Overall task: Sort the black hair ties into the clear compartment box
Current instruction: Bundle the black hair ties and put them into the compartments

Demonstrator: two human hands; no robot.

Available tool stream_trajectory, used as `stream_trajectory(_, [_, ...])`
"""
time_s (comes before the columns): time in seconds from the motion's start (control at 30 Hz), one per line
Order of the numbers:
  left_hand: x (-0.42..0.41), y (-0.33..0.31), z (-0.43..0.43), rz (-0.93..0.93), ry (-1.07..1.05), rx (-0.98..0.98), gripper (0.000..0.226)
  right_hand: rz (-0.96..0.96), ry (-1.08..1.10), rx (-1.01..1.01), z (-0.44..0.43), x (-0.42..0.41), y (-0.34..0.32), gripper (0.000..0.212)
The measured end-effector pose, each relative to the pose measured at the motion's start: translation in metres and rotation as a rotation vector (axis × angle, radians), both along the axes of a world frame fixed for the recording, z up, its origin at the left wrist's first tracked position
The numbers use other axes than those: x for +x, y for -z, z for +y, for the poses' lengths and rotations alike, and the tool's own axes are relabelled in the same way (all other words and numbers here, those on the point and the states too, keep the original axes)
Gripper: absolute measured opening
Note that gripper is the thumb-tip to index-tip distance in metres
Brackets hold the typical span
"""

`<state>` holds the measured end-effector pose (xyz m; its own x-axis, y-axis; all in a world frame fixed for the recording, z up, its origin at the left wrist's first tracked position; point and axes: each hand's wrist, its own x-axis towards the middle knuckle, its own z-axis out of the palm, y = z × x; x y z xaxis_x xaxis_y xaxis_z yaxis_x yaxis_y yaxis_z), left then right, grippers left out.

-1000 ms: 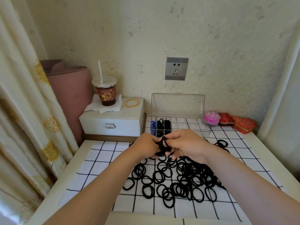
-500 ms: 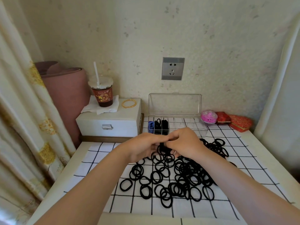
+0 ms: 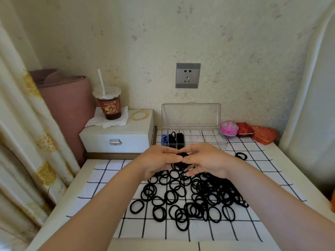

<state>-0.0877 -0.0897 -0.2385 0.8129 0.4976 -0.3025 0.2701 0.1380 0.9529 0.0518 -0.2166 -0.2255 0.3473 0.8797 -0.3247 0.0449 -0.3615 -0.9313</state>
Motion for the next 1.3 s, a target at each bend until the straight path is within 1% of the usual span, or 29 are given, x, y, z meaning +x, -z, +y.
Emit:
stream_trajectory(0.13, [0.003,-0.001,-0.002,-0.004,-0.099,0.041,0.03,-0.032,0.054,-0.04,0.002,0.005,0.004,0.034])
stream_trajectory(0.23, [0.004,0.0,-0.001,-0.02,-0.109,0.078,0.024,0.125,0.042,-0.037,0.002,0.008,0.001,0.033])
stream_trajectory(0.33, [0.006,-0.001,-0.001,-0.033,-0.11,0.159,0.025,0.256,0.053,-0.026,0.0,0.012,-0.001,0.036])
stream_trajectory(0.5, [0.008,-0.003,-0.002,-0.055,-0.097,0.244,0.024,0.259,0.131,-0.032,-0.001,0.011,0.001,0.024])
stream_trajectory(0.57, [0.009,-0.004,0.0,-0.058,-0.086,0.293,0.021,0.212,0.17,-0.023,0.002,0.013,0.0,0.027])
stream_trajectory(0.6, [0.011,-0.003,0.001,-0.057,-0.077,0.344,0.021,0.171,0.189,-0.021,0.005,0.014,-0.001,0.031])
stream_trajectory(0.67, [0.016,0.0,0.004,-0.054,-0.083,0.521,0.023,0.094,0.253,0.007,0.011,0.017,-0.004,0.041])
stream_trajectory(0.73, [0.022,0.004,0.009,-0.066,-0.111,0.689,0.026,0.012,0.351,0.049,0.019,0.022,-0.006,0.044])
stream_trajectory(0.8, [0.026,0.008,0.016,-0.066,-0.112,0.866,0.031,-0.078,0.439,0.085,0.027,0.028,-0.009,0.037])
stream_trajectory(0.87, [0.028,0.012,0.023,0.002,-0.052,1.069,0.04,-0.213,0.489,0.084,0.038,0.036,-0.007,0.027])
stream_trajectory(0.9, [0.029,0.014,0.026,0.044,-0.013,1.14,0.046,-0.305,0.498,0.066,0.045,0.041,-0.005,0.025])
stream_trajectory(0.97, [0.03,0.02,0.029,0.107,0.044,1.198,0.056,-0.486,0.501,0.03,0.057,0.049,0.002,0.021])
stream_trajectory(1.07, [0.033,0.03,0.031,0.146,0.086,1.235,0.064,-0.76,0.493,-0.058,0.07,0.053,0.006,0.017])
stream_trajectory(1.13, [0.035,0.035,0.031,0.174,0.109,1.229,0.066,-0.898,0.453,-0.119,0.077,0.052,0.008,0.015])
stream_trajectory(1.23, [0.04,0.038,0.031,0.21,0.129,1.239,0.068,-1.109,0.379,-0.263,0.087,0.053,0.011,0.014])
stream_trajectory(1.3, [0.043,0.041,0.03,0.223,0.135,1.244,0.069,-1.205,0.31,-0.336,0.092,0.057,0.013,0.015])
